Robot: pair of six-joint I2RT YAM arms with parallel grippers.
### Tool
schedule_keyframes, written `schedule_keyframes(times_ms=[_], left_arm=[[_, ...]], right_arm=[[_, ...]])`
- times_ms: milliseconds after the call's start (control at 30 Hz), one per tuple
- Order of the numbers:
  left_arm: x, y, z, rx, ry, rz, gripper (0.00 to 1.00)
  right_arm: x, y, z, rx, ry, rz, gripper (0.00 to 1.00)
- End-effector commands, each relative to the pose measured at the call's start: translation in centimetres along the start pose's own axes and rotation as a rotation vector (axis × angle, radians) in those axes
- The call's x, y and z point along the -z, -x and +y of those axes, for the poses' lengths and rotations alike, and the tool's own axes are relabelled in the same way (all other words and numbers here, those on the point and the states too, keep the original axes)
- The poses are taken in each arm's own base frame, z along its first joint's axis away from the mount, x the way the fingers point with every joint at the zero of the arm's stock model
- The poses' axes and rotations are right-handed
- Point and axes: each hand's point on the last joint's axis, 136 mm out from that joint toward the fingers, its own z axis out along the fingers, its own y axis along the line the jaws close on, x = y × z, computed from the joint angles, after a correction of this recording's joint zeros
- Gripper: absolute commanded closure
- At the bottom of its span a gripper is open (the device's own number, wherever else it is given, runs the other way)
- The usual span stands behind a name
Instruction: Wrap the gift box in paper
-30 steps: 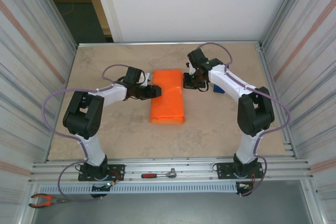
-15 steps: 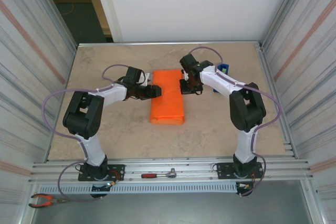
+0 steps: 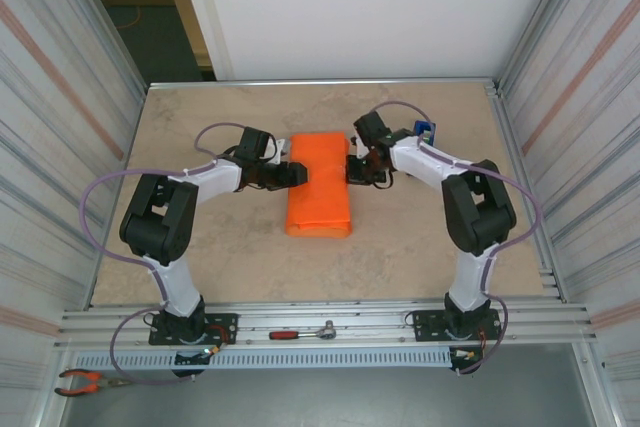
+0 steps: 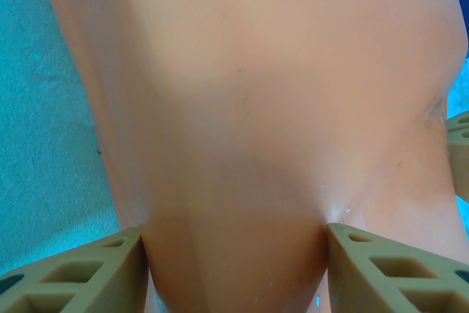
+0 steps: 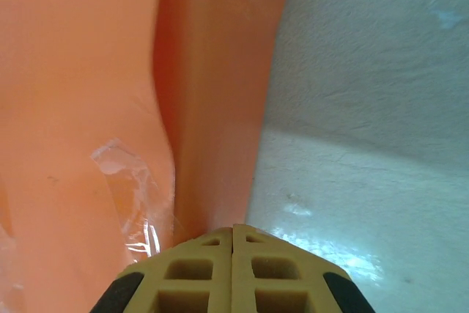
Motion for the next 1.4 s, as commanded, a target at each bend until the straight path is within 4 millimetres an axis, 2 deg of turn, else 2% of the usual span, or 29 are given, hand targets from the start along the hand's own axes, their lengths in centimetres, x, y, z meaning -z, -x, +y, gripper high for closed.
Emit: schedule_keyframes(times_ms=[0,67,133,333,433,533,700,833,1033,1133,1367], left_arm=[[-2.0,-6.7,4.7,0.072,0.169,0.201,0.41],[-2.0,-6.7,4.7,0.072,0.171,0.201,0.41],[-2.0,-6.8,4.7,0.072,0.172,0.202,0.41],[-2.0,-6.7,4.7,0.071,0.173,0.201,0.42],[-2.0,-6.7,4.7,0.071,0.173,0.201,0.41],[-2.0,-6.7,4.7,0.07,0.174,0.201,0.42],[-1.9,-6.6,4.7,0.068,0.174,0.198,0.41],[-1.9,-6.7,4.6,0.071,0.169,0.199,0.42],[-1.9,-6.6,4.5,0.069,0.166,0.198,0.41],[-1.9,-6.6,4.5,0.07,0.164,0.198,0.42],[-1.7,-6.5,4.4,0.067,0.164,0.192,0.41]], right_arm=[[1.4,0.9,2.9,-0.182,0.359,-0.024,0.97],[2.5,1.4,3.1,-0.232,0.471,-0.045,0.97],[3.4,1.8,3.2,-0.233,0.504,-0.061,0.96],[5.5,2.8,0.5,-0.223,0.322,-0.125,0.97],[6.4,3.8,1.6,-0.189,0.325,-0.154,0.97],[6.0,4.5,3.3,-0.156,0.331,-0.139,0.96],[3.6,5.0,5.0,-0.128,0.319,-0.108,0.96],[1.4,4.4,4.2,-0.145,0.286,-0.08,0.97],[-0.9,2.9,2.6,-0.173,0.253,-0.034,0.98],[-1.0,2.7,2.5,-0.184,0.263,-0.02,0.98],[1.8,3.0,4.2,-0.138,0.295,-0.079,0.98]])
